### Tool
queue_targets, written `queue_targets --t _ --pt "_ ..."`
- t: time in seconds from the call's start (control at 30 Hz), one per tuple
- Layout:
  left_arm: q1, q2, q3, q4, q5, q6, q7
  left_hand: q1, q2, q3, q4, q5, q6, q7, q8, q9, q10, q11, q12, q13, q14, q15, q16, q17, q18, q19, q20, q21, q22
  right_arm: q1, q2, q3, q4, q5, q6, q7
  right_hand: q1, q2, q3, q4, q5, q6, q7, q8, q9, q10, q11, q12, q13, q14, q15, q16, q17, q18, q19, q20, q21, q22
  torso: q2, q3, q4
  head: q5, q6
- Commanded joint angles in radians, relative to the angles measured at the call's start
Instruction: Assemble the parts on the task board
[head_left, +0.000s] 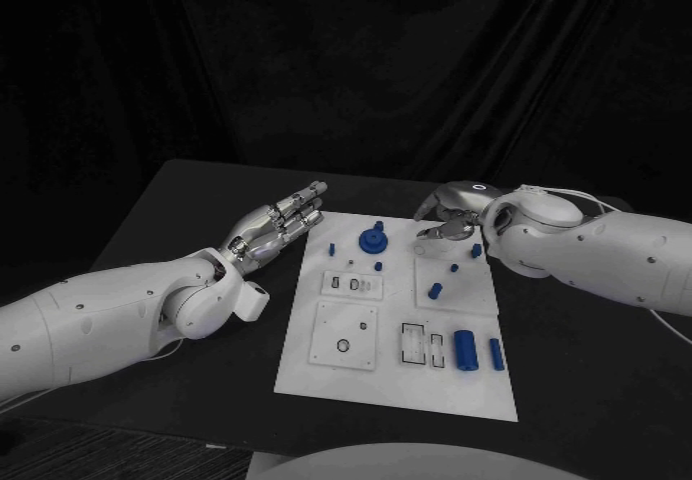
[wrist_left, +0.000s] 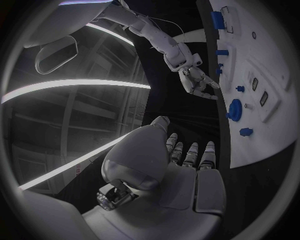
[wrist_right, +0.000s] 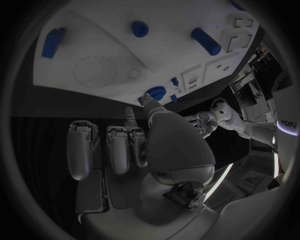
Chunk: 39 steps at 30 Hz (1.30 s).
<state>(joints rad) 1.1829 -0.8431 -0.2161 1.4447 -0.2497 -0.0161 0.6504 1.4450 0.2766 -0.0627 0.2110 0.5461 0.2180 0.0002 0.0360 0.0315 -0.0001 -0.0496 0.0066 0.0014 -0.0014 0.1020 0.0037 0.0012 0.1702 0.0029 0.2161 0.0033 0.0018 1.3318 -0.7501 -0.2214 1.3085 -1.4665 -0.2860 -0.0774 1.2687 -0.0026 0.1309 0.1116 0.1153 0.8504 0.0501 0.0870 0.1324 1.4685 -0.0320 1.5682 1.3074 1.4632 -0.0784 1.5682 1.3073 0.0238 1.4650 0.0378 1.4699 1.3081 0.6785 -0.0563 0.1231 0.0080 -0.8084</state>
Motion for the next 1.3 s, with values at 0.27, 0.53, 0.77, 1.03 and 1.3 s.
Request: queue_targets --t 0.27,0.53,0.77,1.03,1.3 --pt "-0.002 -0.001 0.001 0.005 0.000 0.004 0.011 0.004 0.001 0.006 0.001 0.006 0.006 0.001 0.003 0.002 0.000 0.005 -0.007 -0.001 0.001 0.006 -0.004 -0.001 0.009 0.003 0.007 0.001 0.002 0.008 -0.123 -0.004 0.074 -0.006 -0.026 0.015 0.008 -0.005 -0.009 -0.003 0.008 -0.039 -0.013 -0.026 -0.018 0.102 -0.007 0.003 0.263 0.108 -0.004 0.003 0.263 0.004 0.034 -0.003 0.006 0.226 0.001 0.0010 -0.0041 -0.004 -0.003" --pt "-0.004 -0.007 0.001 0.007 0.000 0.004 0.011 0.004 0.001 0.006 0.001 0.006 0.006 0.001 0.003 0.002 0.000 0.005 -0.007 -0.001 0.001 0.006 -0.004 -0.001 0.009 0.003 0.007 0.001 0.002 -0.018 -0.205 -0.008 0.100 -0.006 -0.035 0.030 0.010 -0.008 -0.015 -0.002 0.002 -0.063 -0.018 -0.026 -0.027 0.102 -0.011 0.003 0.263 0.108 -0.008 0.003 0.263 0.003 0.036 -0.007 0.008 0.227 -0.001 0.0006 -0.0030 -0.007 -0.007" --pt "-0.006 -0.005 0.001 0.005 0.000 0.006 0.012 0.004 0.001 0.007 0.000 0.006 0.007 0.001 0.003 0.002 0.000 0.005 -0.007 -0.001 0.001 0.006 -0.004 -0.001 0.009 0.003 0.007 0.001 0.002 -0.038 -0.242 -0.013 0.097 -0.006 -0.043 0.031 0.009 -0.013 -0.022 0.002 -0.006 -0.074 -0.005 -0.024 -0.032 0.102 -0.006 0.003 0.263 0.108 -0.007 0.003 0.263 0.004 0.034 -0.008 0.006 0.226 -0.001 0.0001 -0.0008 -0.010 -0.010" --pt "-0.008 -0.005 0.001 0.004 0.000 0.007 0.011 0.004 0.001 0.009 -0.001 0.006 0.007 0.001 0.003 0.002 0.000 0.005 -0.007 -0.001 0.001 0.006 -0.004 -0.001 0.009 0.003 0.007 0.001 0.002 -0.052 -0.251 -0.015 0.087 -0.006 -0.056 0.033 0.013 -0.017 -0.027 0.003 -0.008 -0.068 0.009 -0.020 -0.034 0.102 0.005 0.003 0.263 0.108 0.000 0.003 0.263 0.004 0.033 -0.004 0.004 0.226 -0.001 0.0011 0.0009 -0.010 -0.010" --pt "-0.010 -0.003 0.001 0.001 0.000 0.009 0.010 0.003 0.001 0.010 -0.002 0.006 0.007 0.001 0.003 0.002 0.000 0.005 -0.007 -0.001 0.001 0.006 -0.004 -0.001 0.009 0.002 0.008 0.001 0.001 -0.061 -0.241 -0.016 0.070 -0.006 -0.062 0.027 0.017 -0.019 -0.031 0.004 -0.006 -0.057 0.017 -0.014 -0.031 0.102 0.013 0.003 0.263 0.108 0.007 0.003 0.263 0.005 0.030 0.001 0.000 0.224 -0.001 0.0001 0.0005 -0.011 -0.012"
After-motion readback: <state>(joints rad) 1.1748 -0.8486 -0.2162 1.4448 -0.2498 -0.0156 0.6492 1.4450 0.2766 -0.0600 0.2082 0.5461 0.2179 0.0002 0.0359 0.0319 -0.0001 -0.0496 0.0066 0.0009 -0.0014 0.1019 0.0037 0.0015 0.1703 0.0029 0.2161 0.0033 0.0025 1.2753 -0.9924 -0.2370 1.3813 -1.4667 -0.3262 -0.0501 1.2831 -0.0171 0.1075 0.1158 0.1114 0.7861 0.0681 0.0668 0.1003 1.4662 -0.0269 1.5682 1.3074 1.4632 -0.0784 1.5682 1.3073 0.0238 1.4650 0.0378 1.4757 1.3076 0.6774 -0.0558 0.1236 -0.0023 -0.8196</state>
